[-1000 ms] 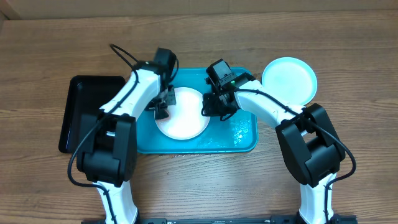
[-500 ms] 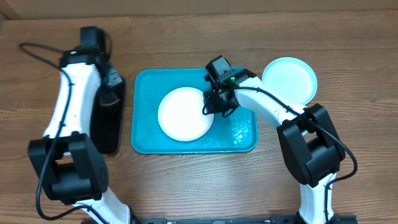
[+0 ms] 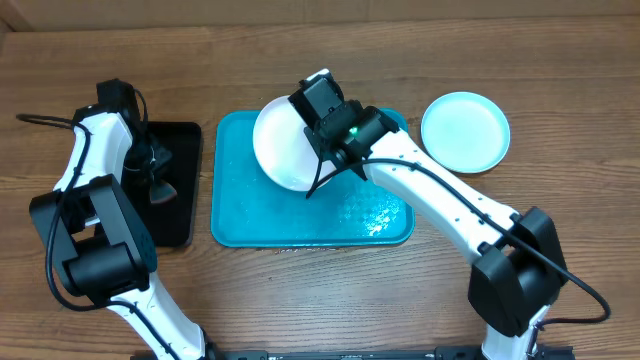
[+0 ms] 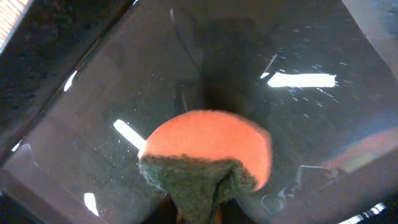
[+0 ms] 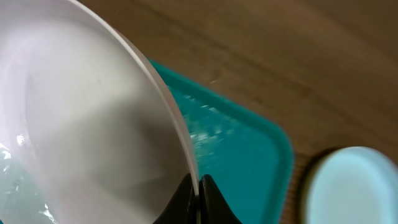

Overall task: Clean dirty plates on tray and stack at the side
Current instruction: 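Lift the second white plate with the right gripper onto the plate stack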

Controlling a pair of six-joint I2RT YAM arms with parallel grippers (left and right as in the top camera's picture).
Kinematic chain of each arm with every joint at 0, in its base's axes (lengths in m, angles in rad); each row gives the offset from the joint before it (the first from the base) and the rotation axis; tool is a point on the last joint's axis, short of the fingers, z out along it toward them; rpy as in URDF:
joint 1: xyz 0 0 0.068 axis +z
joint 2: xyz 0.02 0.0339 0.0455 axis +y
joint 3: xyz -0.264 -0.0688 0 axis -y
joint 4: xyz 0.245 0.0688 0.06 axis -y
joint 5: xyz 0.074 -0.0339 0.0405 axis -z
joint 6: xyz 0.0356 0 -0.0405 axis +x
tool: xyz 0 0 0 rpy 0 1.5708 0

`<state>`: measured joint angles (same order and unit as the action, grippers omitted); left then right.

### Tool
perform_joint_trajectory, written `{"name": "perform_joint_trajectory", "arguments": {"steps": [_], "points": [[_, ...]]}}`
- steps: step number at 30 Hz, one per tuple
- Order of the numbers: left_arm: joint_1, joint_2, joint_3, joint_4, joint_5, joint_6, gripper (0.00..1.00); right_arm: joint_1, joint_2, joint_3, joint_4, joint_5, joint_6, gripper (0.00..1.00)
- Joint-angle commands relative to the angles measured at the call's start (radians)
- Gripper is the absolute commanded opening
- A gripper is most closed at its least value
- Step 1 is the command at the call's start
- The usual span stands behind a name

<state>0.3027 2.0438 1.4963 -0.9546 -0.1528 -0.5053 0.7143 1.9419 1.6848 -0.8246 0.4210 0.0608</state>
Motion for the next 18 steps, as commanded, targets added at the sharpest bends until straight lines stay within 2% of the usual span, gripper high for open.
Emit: {"name": "perform_joint_trajectory", "arguments": {"steps": [1, 6, 10, 11, 13, 15, 18], "points": [[0.014, 0.010, 0.002, -0.002, 0.009, -0.014, 0.68, 0.037, -0.062, 0.034, 0.003, 0.244, -0.099, 0.04], [0.018, 0.000, 0.096, -0.087, 0.034, -0.012, 0.73, 0.090, -0.063, 0.034, 0.008, 0.442, -0.211, 0.04], [0.018, -0.002, 0.227, -0.187, 0.103, 0.012, 0.77, 0.130, -0.064, 0.034, 0.037, 0.605, -0.344, 0.04], [0.018, -0.002, 0.287, -0.225, 0.130, 0.011, 0.78, 0.149, -0.063, 0.034, 0.073, 0.701, -0.409, 0.04], [0.018, -0.002, 0.330, -0.246, 0.156, 0.011, 0.84, 0.166, -0.063, 0.034, 0.130, 0.812, -0.483, 0.04], [0.018, -0.002, 0.349, -0.249, 0.170, 0.011, 1.00, 0.177, -0.063, 0.034, 0.184, 0.883, -0.541, 0.04], [0.017, -0.002, 0.349, -0.249, 0.172, 0.011, 1.00, 0.179, -0.063, 0.034, 0.211, 0.870, -0.536, 0.04]]}}
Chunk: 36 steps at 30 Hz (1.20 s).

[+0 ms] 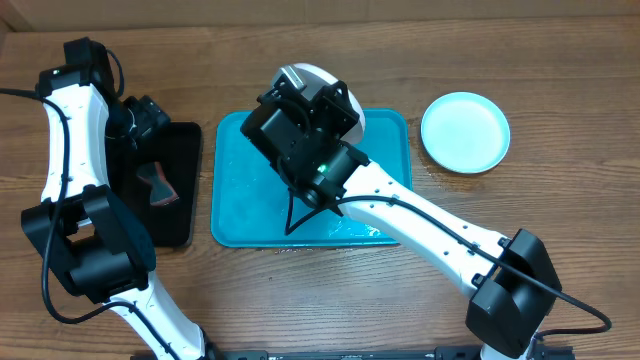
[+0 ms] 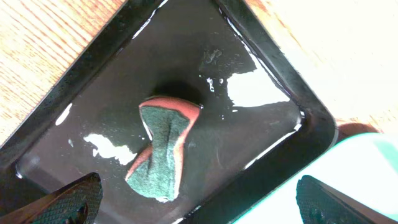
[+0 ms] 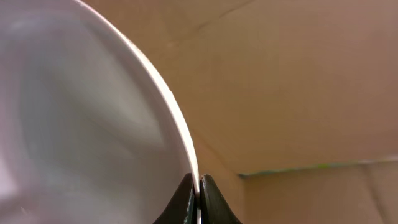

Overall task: Clean dirty plates on tray and stack at the side
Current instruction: 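Lift the second white plate with the right gripper onto the plate stack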

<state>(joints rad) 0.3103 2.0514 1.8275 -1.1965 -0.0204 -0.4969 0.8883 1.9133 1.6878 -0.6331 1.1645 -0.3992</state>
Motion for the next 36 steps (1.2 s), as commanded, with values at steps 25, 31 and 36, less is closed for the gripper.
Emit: {"name": "perform_joint_trajectory", "arguments": {"steps": [25, 31, 36], "points": [[0.010, -0.010, 0.018, -0.006, 0.040, 0.003, 1.00, -1.122, -0.037, 0.012, -0.472, -1.476, 0.526, 0.04], [0.010, -0.010, 0.018, -0.003, 0.040, 0.003, 1.00, -1.212, -0.036, -0.126, -0.356, -1.405, 0.535, 0.04], [0.010, -0.010, 0.018, -0.003, 0.040, 0.003, 1.00, -1.209, -0.036, -0.233, -0.242, -1.405, 0.534, 0.15]]}}
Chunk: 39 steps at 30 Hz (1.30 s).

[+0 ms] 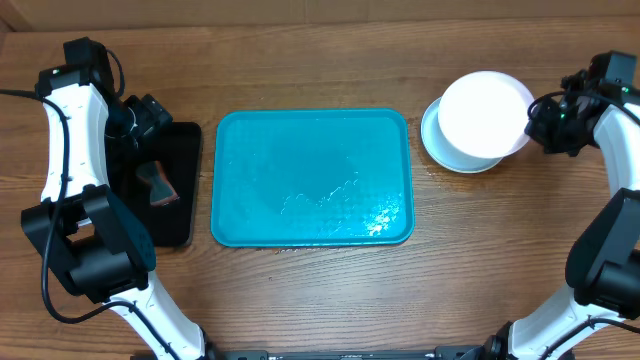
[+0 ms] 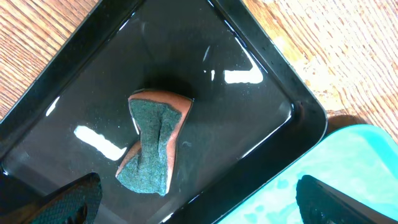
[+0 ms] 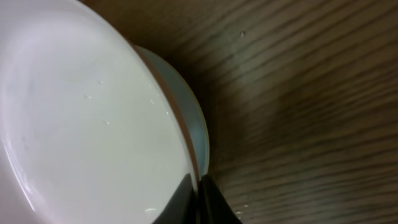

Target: Clean dirty plates on tray and stack at the side

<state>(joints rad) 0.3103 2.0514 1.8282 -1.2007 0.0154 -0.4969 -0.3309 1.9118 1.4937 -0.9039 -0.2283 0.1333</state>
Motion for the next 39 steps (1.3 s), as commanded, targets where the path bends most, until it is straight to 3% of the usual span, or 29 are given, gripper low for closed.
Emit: {"name": "perform_joint_trajectory", "arguments": {"steps": [1, 3, 5, 12, 18, 19, 21, 30, 39], "points": [[0.010, -0.010, 0.018, 0.001, 0.004, 0.003, 1.00, 0.012, -0.035, -0.053, 0.039, -0.012, 0.002, 0.24], [0.010, -0.010, 0.018, 0.001, 0.004, 0.003, 1.00, 0.013, -0.035, -0.063, 0.039, -0.012, 0.023, 0.30], [0.010, -0.010, 0.018, 0.001, 0.004, 0.003, 1.00, 0.013, -0.035, -0.061, 0.026, -0.027, 0.039, 0.44], [0.010, -0.010, 0.018, 0.001, 0.004, 0.003, 1.00, 0.030, -0.126, -0.053, -0.108, -0.086, 0.038, 0.62], [0.010, -0.010, 0.018, 0.001, 0.004, 0.003, 1.00, 0.082, -0.379, -0.053, -0.276, -0.076, 0.039, 0.70], [0.010, -0.010, 0.018, 0.001, 0.004, 0.003, 1.00, 0.095, -0.433, -0.053, -0.303, -0.079, 0.044, 0.76], [0.010, -0.010, 0.018, 0.001, 0.004, 0.003, 1.00, 0.128, -0.536, -0.053, -0.361, -0.080, 0.048, 1.00], [0.010, -0.010, 0.018, 0.001, 0.004, 0.003, 1.00, 0.208, -0.797, -0.053, -0.526, -0.085, 0.050, 1.00], [0.010, -0.010, 0.018, 0.001, 0.004, 0.003, 1.00, 0.208, -0.830, -0.053, -0.598, -0.079, 0.050, 1.00]]}}
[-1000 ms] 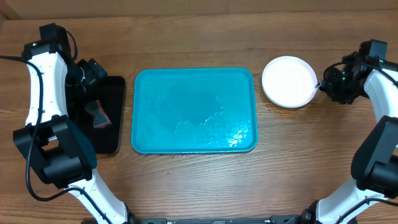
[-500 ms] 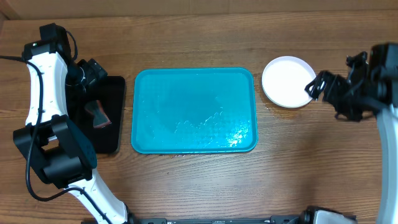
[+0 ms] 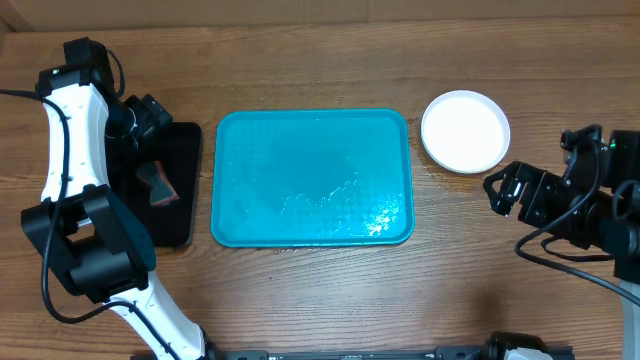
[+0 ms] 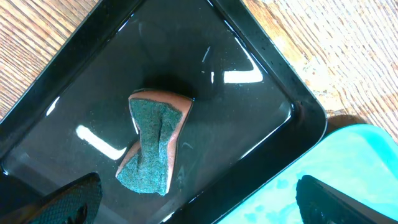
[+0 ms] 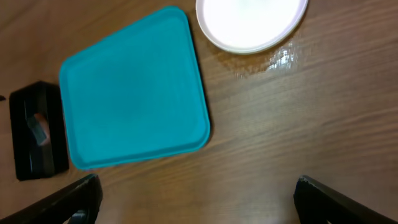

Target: Clean dirty plates on tray and stack at the side

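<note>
The teal tray [image 3: 312, 178] [image 5: 134, 99] lies wet and bare, with no plate on it. At the right a white plate [image 3: 465, 131] [image 5: 250, 22] rests flat on a light blue plate. My right gripper [image 3: 538, 165] [image 5: 199, 202] hangs open and empty, high over the wood to the front right of that stack. At the left, my left gripper [image 3: 140, 115] [image 4: 199, 202] stands open above the black tray [image 3: 185, 140] [image 4: 261, 106]. The orange and green sponge [image 3: 158, 185] [image 4: 152, 142] lies loose in it.
The black tray holds a film of water. A cardboard wall runs along the table's far edge [image 3: 320, 12]. Water drops sit on the wood just in front of the plate stack [image 5: 280, 57].
My right gripper was shut on the white plate's rim, holding it tilted over the blue plate. The plate now lies flat on the blue plate, and the gripper is open, higher and nearer the front. The left arm has not moved.
First my left gripper was shut on the sponge in the black tray while the right held the white plate tilted over the teal tray. Then the sponge lay loose with the left gripper open above it, and the plate was lifted. It later hung over the blue plate and now rests there.
</note>
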Controlling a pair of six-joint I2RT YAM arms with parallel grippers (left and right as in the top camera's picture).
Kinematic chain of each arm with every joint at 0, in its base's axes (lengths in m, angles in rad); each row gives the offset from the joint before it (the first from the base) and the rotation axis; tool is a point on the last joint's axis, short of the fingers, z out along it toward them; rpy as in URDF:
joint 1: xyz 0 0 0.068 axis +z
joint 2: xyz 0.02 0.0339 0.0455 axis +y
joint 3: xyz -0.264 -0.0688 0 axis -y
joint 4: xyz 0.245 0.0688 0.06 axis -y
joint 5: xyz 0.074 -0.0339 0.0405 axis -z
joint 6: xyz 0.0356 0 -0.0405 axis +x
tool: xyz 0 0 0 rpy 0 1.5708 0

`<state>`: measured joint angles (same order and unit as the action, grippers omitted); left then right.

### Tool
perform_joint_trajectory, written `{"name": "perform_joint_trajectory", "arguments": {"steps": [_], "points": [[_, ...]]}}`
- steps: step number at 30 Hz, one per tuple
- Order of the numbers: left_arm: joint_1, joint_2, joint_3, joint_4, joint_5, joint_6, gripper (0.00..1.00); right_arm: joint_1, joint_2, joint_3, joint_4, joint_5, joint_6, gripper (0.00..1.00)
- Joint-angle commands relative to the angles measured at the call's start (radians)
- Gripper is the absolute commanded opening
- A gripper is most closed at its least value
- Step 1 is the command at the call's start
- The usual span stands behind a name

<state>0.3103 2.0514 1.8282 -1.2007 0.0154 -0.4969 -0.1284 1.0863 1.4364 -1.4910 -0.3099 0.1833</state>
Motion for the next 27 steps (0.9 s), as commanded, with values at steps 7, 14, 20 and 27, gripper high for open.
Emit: {"name": "perform_joint_trajectory", "arguments": {"steps": [7, 14, 20, 27], "points": [[0.010, -0.010, 0.018, 0.001, 0.004, 0.003, 1.00, 0.025, -0.055, -0.063, 0.150, 0.012, 0.000, 1.00], [0.010, -0.010, 0.018, 0.001, 0.004, 0.003, 1.00, 0.124, -0.325, -0.395, 0.495, 0.043, 0.000, 1.00], [0.010, -0.010, 0.018, 0.001, 0.004, 0.003, 1.00, 0.236, -0.617, -0.811, 0.907, 0.114, 0.000, 1.00], [0.010, -0.010, 0.018, 0.001, 0.004, 0.003, 1.00, 0.249, -0.916, -1.190, 1.254, 0.138, 0.000, 1.00]]}}
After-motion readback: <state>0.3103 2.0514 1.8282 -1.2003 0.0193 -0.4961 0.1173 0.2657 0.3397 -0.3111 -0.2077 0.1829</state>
